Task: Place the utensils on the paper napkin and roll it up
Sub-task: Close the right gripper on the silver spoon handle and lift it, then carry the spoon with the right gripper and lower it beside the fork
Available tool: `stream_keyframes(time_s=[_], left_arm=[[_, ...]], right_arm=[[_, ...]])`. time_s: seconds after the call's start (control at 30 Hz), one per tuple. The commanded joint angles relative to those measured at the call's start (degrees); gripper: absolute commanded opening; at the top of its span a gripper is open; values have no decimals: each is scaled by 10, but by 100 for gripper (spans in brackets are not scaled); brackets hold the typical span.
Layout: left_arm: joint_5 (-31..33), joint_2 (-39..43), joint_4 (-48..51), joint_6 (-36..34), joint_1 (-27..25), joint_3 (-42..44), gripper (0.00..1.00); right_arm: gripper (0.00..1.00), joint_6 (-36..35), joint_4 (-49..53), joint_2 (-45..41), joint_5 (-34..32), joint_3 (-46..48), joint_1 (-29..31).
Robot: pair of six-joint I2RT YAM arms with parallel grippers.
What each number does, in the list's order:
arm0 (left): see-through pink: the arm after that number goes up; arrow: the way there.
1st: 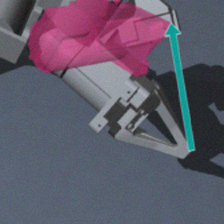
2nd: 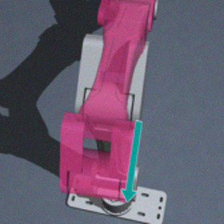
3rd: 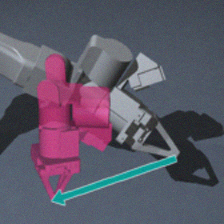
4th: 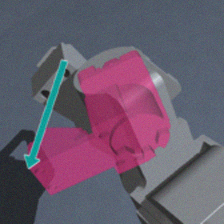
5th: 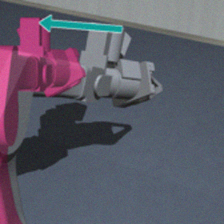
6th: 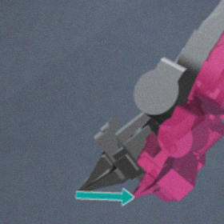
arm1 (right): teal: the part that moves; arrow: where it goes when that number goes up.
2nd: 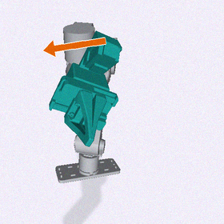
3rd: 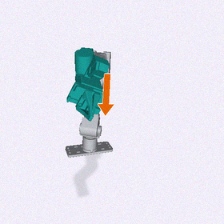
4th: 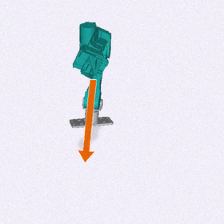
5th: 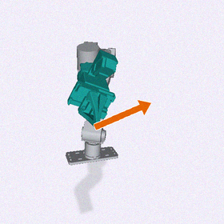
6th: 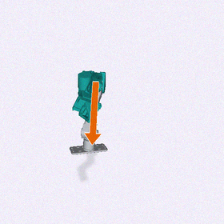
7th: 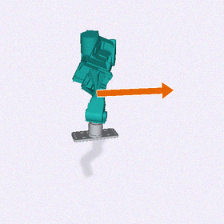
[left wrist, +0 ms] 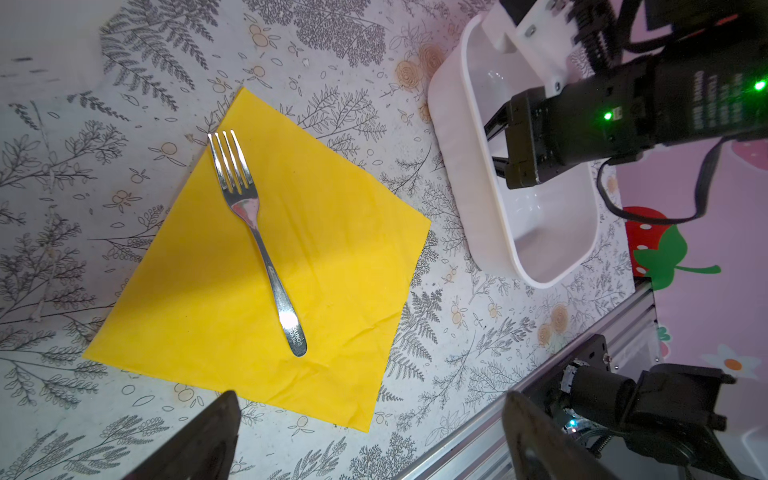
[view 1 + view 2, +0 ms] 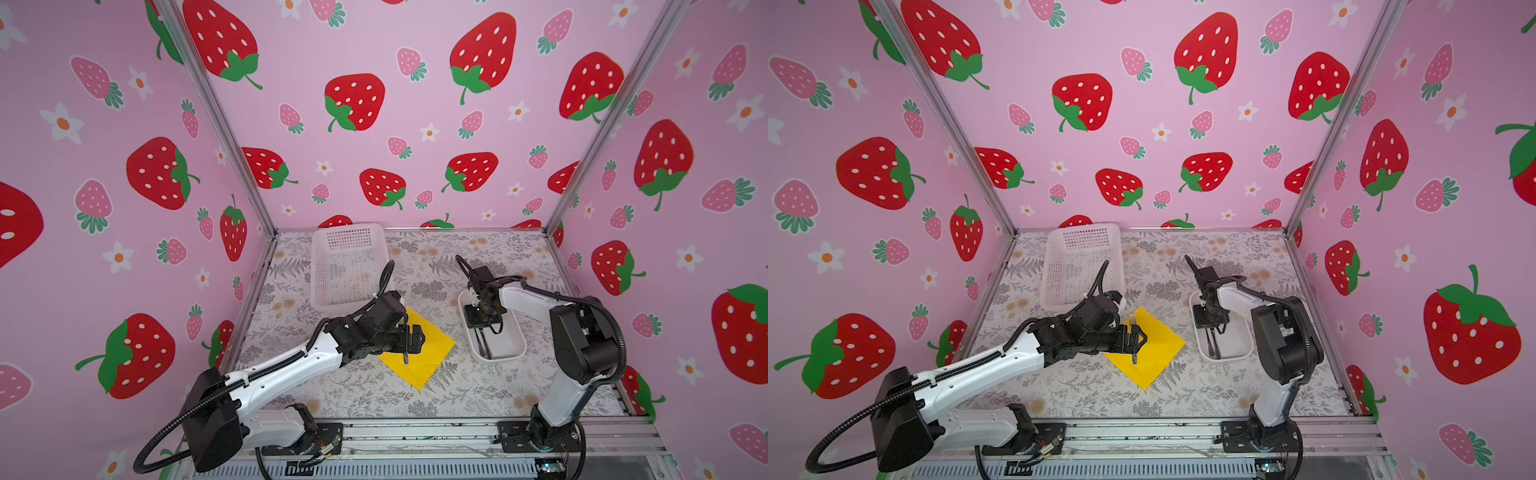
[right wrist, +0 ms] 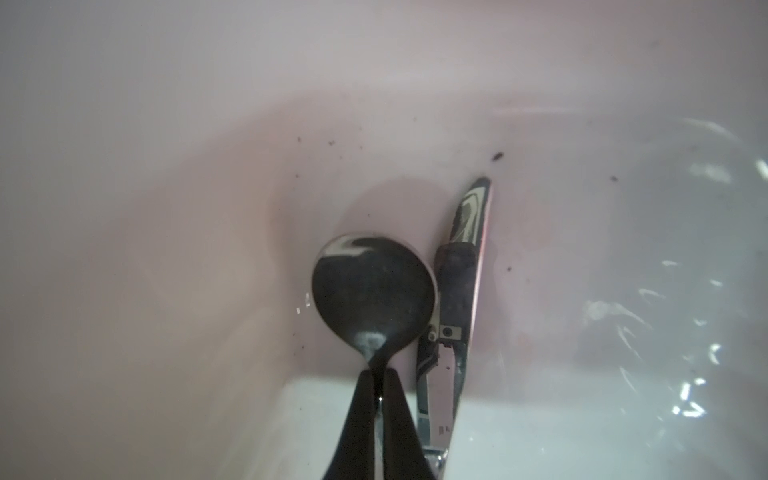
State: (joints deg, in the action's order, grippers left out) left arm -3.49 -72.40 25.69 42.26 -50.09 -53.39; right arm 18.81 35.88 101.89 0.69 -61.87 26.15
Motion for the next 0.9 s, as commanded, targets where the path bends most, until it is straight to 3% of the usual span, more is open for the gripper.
stream_keyframes(time_s=[0.0, 0.37, 0.53, 0.87], left_arm=[[-3, -12, -11, 13, 2, -16, 99], [1, -29, 9, 26, 2, -32, 99], [19, -15, 21, 29, 2, -27, 99], [58, 20, 24, 60, 8, 13, 99]], right_arm=[[3, 3, 44, 16, -18, 27, 3], [3, 32, 45, -114, 6, -7, -15], [2, 32, 70, -151, 66, -30, -16], [3, 81, 66, -171, 143, -64, 38]])
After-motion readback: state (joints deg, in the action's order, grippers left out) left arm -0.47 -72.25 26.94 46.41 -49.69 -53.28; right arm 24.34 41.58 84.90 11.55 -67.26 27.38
